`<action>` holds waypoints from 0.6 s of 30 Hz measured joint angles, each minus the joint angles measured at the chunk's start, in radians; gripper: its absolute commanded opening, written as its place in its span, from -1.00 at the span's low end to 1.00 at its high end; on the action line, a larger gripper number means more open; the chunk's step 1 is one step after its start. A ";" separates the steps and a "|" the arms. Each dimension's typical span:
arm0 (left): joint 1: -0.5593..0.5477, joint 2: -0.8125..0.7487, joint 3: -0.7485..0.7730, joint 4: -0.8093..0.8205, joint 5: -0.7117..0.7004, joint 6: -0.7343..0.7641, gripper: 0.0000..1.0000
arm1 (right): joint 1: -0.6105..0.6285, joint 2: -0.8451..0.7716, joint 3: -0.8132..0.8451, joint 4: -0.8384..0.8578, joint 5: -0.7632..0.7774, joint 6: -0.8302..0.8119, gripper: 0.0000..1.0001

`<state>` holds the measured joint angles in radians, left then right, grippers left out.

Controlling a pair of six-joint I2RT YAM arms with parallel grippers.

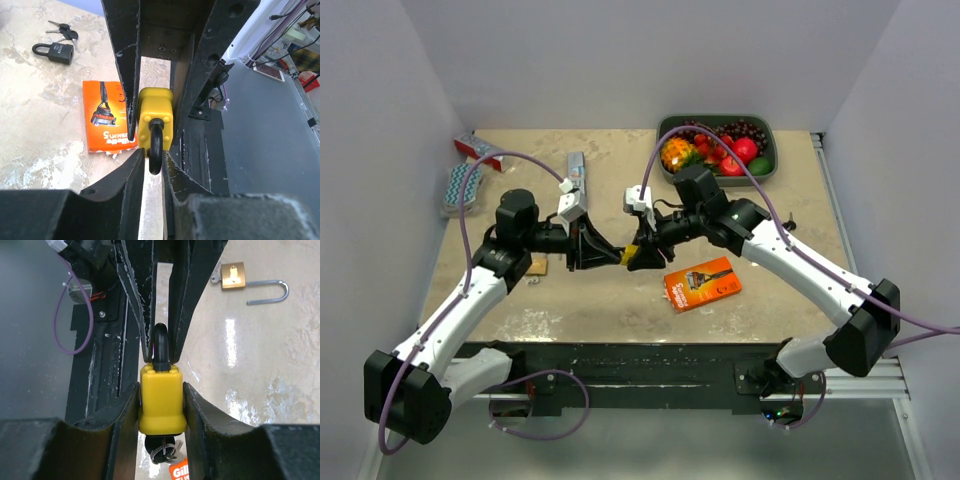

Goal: Lock with the key
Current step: Lock the lock.

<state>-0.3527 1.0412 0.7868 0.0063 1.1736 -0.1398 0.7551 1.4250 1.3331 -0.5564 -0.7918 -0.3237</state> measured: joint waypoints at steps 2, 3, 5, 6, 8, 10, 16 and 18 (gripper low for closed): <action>0.001 0.000 0.000 -0.013 0.000 0.003 -0.56 | -0.001 -0.005 0.000 0.010 -0.006 0.002 -1.00; 0.001 -0.001 0.000 -0.014 0.000 0.003 -0.57 | -0.002 -0.005 0.000 0.011 -0.009 0.002 -1.00; 0.001 -0.001 0.000 -0.016 -0.003 0.002 -0.54 | -0.003 -0.005 0.000 0.012 -0.011 0.002 -1.00; 0.001 -0.001 0.000 -0.015 -0.003 0.002 -0.48 | -0.003 -0.005 0.000 0.012 -0.011 0.002 -1.00; 0.001 -0.005 0.000 -0.013 -0.003 0.000 -0.39 | -0.003 -0.005 0.000 0.013 -0.012 0.002 -1.00; 0.001 -0.010 0.000 -0.011 -0.007 -0.004 -0.33 | -0.003 -0.005 0.000 0.016 -0.013 0.001 -1.00; 0.001 -0.027 0.000 0.020 -0.027 -0.042 -0.63 | 0.000 -0.005 0.000 0.031 -0.016 -0.007 -1.00; 0.002 -0.027 0.000 0.036 -0.030 -0.060 -0.82 | 0.001 -0.005 0.000 0.032 -0.015 -0.007 -1.00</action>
<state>-0.3508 1.0138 0.7868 0.0425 1.1439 -0.1997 0.7563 1.4200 1.3327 -0.5247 -0.8070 -0.3305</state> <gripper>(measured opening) 0.202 0.374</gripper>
